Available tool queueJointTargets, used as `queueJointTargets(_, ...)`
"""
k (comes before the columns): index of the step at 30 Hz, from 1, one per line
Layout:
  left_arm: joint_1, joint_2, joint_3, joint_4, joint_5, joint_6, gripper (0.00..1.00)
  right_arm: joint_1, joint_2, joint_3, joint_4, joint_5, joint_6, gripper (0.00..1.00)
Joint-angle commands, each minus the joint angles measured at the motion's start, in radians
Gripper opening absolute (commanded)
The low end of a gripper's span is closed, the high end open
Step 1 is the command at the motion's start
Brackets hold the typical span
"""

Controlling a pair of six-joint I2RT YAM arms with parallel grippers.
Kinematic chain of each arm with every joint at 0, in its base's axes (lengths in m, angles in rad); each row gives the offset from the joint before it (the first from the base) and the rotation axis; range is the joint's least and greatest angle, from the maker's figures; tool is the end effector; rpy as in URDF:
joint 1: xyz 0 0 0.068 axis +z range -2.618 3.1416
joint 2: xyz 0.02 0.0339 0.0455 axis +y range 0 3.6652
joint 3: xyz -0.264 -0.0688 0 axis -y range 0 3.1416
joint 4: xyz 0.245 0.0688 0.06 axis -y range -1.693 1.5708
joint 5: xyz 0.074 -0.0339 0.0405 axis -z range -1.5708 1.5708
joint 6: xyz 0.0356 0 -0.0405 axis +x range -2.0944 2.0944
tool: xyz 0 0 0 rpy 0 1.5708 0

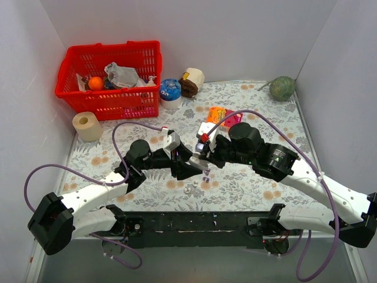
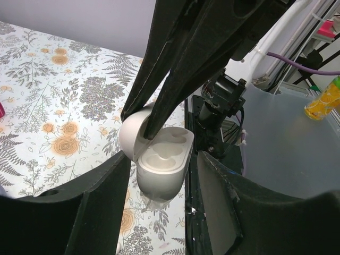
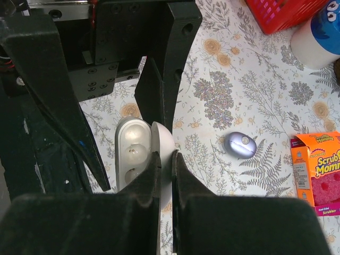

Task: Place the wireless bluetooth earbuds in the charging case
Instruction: Open the charging case.

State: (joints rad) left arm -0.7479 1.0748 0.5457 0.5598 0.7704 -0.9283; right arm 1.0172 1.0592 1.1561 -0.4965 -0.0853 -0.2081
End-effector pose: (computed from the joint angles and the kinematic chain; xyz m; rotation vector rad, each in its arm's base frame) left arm 0.1559 -0.1784 0.2769 0.5730 1.8151 -1.8224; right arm 0.1182 0.1969 0.3845 -1.2079 1.6191 0.6063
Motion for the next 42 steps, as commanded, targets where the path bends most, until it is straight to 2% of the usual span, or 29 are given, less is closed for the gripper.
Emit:
queueJointTargets(1,0.001,-0.003,-0.004,0.029,0.003,-0.013,0.52,0.009,-0.019,0.045,0.047,-0.005,0.015,0.01)
queueJointTargets(5,0.001,0.0,-0.001,0.046,0.003,-0.023,0.52,0.009,-0.021,0.039,0.047,-0.004,0.016,0.01)
queueJointTargets(8,0.001,0.011,0.01,0.032,0.012,-0.017,0.44,0.009,-0.022,0.039,0.049,-0.004,0.015,0.01)
queueJointTargets(12,0.001,0.016,0.011,0.031,0.023,-0.015,0.21,0.011,-0.019,0.037,0.047,-0.007,0.016,0.01)
queueJointTargets(13,0.001,0.016,0.007,0.032,0.018,-0.017,0.11,0.011,-0.021,0.037,0.047,-0.007,0.018,0.01)
queueJointTargets(16,-0.001,0.005,-0.004,0.038,0.013,-0.015,0.02,0.012,-0.021,0.04,0.044,-0.007,0.019,0.01)
queueJointTargets(19,0.001,-0.004,-0.01,0.038,0.003,-0.017,0.0,0.012,-0.018,0.043,0.044,-0.005,0.03,0.01)
queueJointTargets(21,-0.001,-0.013,-0.015,0.034,-0.022,-0.02,0.0,0.011,-0.022,0.044,0.062,0.012,0.08,0.32)
queueJointTargets(23,0.001,-0.026,-0.032,0.038,-0.043,-0.02,0.0,0.009,-0.05,0.031,0.114,0.077,0.136,0.55)
queueJointTargets(24,0.001,-0.042,-0.039,0.038,-0.069,-0.021,0.0,0.006,-0.062,0.03,0.133,0.113,0.189,0.6)
queueJointTargets(25,0.001,-0.055,-0.047,0.038,-0.085,-0.026,0.0,0.001,-0.089,0.024,0.145,0.137,0.202,0.75)
queueJointTargets(26,0.001,-0.065,-0.053,0.037,-0.101,-0.026,0.0,-0.009,-0.103,0.021,0.166,0.162,0.238,0.82)
queueJointTargets(30,0.001,-0.148,-0.11,0.029,-0.196,-0.032,0.0,-0.06,-0.157,-0.028,0.177,0.277,0.308,0.86)
queueJointTargets(34,0.001,-0.252,-0.156,0.022,-0.269,-0.046,0.0,-0.085,-0.188,-0.149,0.173,0.289,0.364,0.84)
queueJointTargets(37,0.001,-0.335,-0.184,-0.015,-0.298,-0.058,0.0,-0.085,-0.186,-0.292,0.2,0.251,0.418,0.78)
queueJointTargets(42,0.001,-0.463,-0.219,-0.087,-0.321,-0.089,0.0,-0.075,-0.128,-0.516,0.309,0.064,0.519,0.66)
